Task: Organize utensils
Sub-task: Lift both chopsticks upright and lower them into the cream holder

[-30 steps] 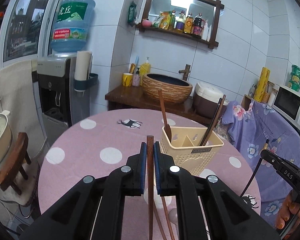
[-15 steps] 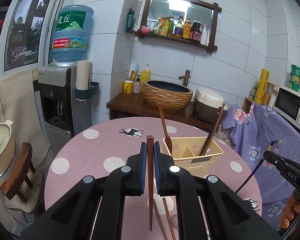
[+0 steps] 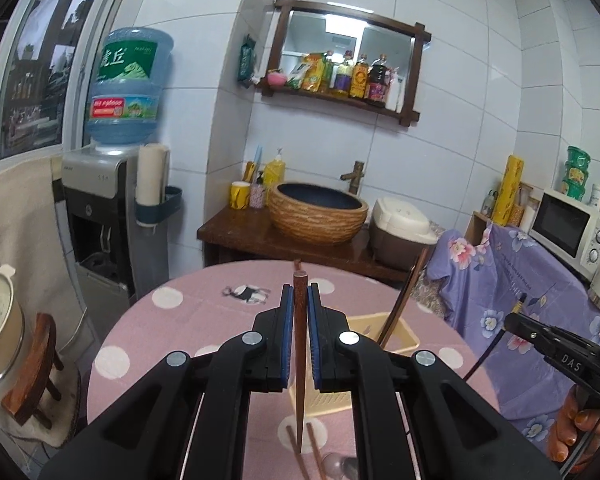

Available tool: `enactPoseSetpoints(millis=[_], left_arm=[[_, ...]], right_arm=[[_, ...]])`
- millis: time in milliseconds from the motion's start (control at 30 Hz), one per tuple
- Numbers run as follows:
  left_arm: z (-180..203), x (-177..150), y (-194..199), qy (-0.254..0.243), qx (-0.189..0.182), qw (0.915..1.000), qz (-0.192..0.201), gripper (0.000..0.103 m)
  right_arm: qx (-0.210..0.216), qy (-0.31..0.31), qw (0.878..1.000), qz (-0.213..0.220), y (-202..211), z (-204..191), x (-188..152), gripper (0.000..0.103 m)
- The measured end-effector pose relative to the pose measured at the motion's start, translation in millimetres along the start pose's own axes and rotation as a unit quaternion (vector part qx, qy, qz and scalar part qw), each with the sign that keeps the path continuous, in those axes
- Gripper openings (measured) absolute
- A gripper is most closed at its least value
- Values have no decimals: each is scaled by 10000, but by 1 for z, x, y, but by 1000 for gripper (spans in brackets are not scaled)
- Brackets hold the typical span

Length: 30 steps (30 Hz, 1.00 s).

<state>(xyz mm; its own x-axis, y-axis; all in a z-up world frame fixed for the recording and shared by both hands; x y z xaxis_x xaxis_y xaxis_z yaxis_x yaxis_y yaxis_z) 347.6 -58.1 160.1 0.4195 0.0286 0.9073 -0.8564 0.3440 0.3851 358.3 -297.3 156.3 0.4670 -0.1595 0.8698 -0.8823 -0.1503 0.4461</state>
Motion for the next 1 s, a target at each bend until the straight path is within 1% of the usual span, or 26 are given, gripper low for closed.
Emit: enactPoseSetpoints(millis=[133, 200, 267, 333, 400, 467, 533, 700, 800, 1000], left_arm=[[13, 37, 5, 0, -115, 9996, 245, 8], [20, 58, 9, 66, -244, 9990, 380, 8], [26, 77, 11, 131, -314, 9981, 517, 8], [34, 94, 10, 128, -273, 9973, 664, 8], [40, 104, 3, 112, -184, 9968, 775, 8], [45, 103, -7, 56, -60, 9968, 795, 8], [49, 93, -22, 47, 3, 9975, 711, 8], [49, 60, -54, -38, 277, 9982, 537, 8], [46, 38, -72, -27, 272, 9991, 310, 8], [39, 4, -98, 25, 285, 9995, -106, 8]], right_arm=[[102, 46, 9994, 315, 8, -14, 40, 8], [204, 39, 9988, 454, 12, -22, 62, 8], [202, 65, 9978, 621, 14, -29, 83, 8], [111, 73, 9965, 827, 13, -34, 102, 8], [112, 50, 9958, 910, 7, -36, 113, 8], [33, 24, 9961, 884, -5, -36, 116, 8], [-80, 10, 9964, 846, -21, -33, 111, 8], [-296, -46, 9976, 632, -60, -21, 82, 8], [-327, -86, 9985, 440, -78, -16, 65, 8], [-333, -122, 9991, 226, -95, -13, 38, 8]])
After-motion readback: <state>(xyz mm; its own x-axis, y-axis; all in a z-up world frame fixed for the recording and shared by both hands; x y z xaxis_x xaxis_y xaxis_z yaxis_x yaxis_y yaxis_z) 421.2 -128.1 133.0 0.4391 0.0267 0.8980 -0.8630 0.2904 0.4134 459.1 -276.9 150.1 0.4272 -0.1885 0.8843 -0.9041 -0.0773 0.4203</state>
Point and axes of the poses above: each gripper's, at about its wrist camera, not at the fingertips, and y roughly against the way its jaws point, z to its right, x to its top, the point moved 5 cm from there along -y, roughly the way its jaws point, and after that the axes turned 2 degrees about -z, right-handed, at the moved point
